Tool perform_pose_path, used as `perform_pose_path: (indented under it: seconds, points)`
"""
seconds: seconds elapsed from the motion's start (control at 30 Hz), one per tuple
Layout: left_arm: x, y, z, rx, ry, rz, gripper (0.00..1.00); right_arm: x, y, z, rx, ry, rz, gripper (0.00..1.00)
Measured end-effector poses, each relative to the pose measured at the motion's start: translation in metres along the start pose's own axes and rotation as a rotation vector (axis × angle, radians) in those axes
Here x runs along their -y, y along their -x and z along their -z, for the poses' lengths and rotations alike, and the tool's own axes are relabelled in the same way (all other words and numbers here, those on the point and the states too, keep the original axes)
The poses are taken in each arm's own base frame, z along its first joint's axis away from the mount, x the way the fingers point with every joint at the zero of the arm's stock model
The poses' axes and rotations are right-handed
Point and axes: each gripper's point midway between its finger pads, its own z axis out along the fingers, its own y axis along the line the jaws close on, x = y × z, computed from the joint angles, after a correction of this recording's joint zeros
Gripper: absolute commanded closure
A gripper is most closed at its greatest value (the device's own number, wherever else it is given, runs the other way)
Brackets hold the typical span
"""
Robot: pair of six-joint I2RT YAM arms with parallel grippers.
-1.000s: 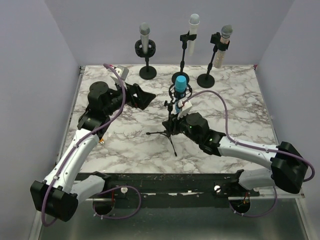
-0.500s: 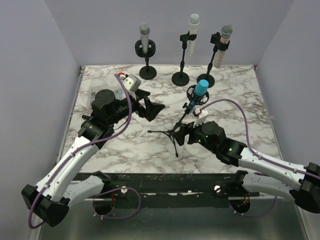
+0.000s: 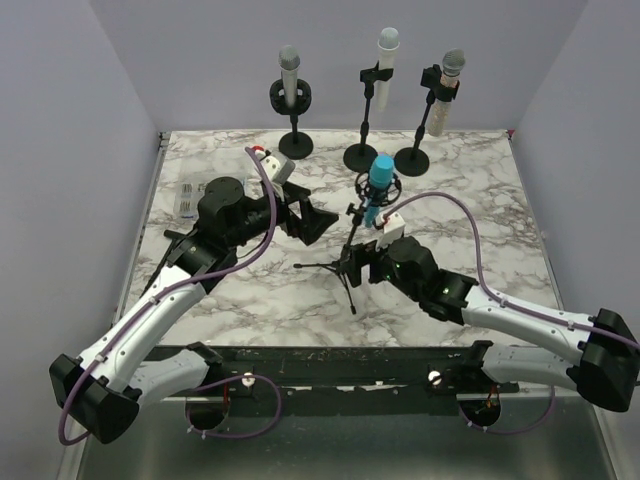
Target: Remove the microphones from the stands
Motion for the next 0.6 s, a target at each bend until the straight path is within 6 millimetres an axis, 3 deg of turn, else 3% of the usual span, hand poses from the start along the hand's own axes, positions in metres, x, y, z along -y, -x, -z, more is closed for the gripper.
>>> perform_pose_path:
  seconds: [0.2, 0.6]
  points:
    - [0.000, -0.009, -0.008, -0.026, -0.021, 0.034, 0.01, -0.002, 0.039, -0.003, 0.084, -0.020, 0.070, 0.09]
    - [0.010, -0.014, -0.011, -0.042, -0.055, 0.041, 0.05, 0.009, 0.035, 0.024, 0.141, -0.017, -0.032, 0.02]
